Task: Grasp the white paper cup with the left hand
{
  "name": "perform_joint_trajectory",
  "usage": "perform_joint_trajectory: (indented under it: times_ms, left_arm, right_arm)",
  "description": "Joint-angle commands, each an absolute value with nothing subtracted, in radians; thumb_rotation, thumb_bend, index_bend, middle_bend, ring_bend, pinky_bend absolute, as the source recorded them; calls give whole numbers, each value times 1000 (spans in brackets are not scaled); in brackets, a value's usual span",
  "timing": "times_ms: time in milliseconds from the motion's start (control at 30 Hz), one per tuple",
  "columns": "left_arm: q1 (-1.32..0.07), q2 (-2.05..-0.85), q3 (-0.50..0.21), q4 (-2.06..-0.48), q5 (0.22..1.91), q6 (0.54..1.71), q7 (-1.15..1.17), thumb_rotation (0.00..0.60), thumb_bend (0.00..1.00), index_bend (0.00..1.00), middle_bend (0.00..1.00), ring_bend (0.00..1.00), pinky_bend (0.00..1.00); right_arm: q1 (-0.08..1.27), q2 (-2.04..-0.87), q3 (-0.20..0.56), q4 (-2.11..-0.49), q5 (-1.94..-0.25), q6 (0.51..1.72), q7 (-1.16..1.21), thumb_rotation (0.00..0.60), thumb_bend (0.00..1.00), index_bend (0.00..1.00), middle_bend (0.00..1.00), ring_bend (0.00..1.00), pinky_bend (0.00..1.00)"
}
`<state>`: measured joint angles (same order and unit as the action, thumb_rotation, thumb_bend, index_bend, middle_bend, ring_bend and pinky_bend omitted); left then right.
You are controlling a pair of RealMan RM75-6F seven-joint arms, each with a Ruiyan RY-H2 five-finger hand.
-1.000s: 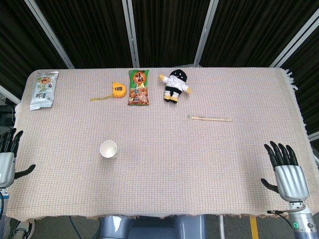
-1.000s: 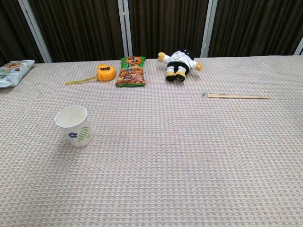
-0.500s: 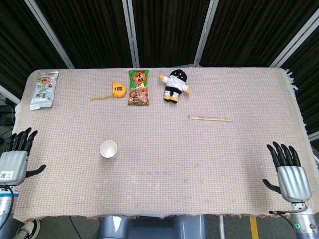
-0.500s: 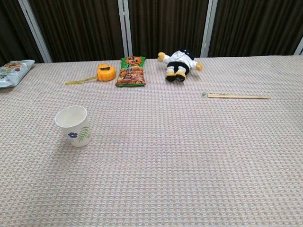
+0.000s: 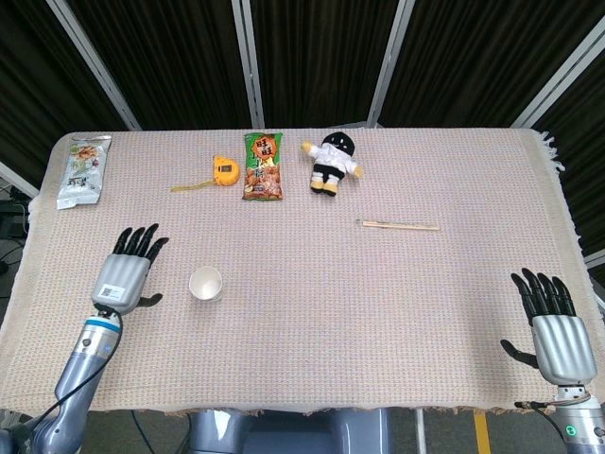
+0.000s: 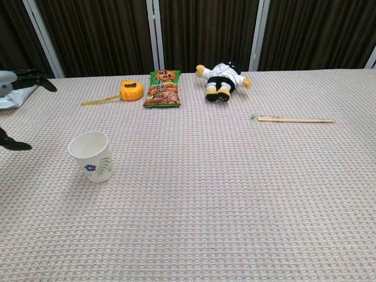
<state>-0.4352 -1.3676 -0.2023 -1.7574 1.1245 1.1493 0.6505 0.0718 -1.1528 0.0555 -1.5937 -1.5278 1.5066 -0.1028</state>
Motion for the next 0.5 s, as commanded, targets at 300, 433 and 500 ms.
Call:
perform_joint_trajectory:
  times_ms: [300,433,500]
  left_arm:
    - [-561,-1462,-210,-1795,936,1132,828,600,69,178,0,0,0]
    - [-589,-1491,-206,-1775,909,1132,847,600,69,200,0,0,0]
    - [-608,-1514,-203,-1759,893,1132,859,600,69,229,0,0,0]
  right_arm:
    - [68,-1139,59,-1598,-1526,1513,-74,600,52,0,0,0,0]
    - [68,-1139,56,-1599,-1529,1509,-76,600,53,0,0,0,0]
    - [69,-1141,56,-1596,-1528,1507,-75,600,52,0,0,0,0]
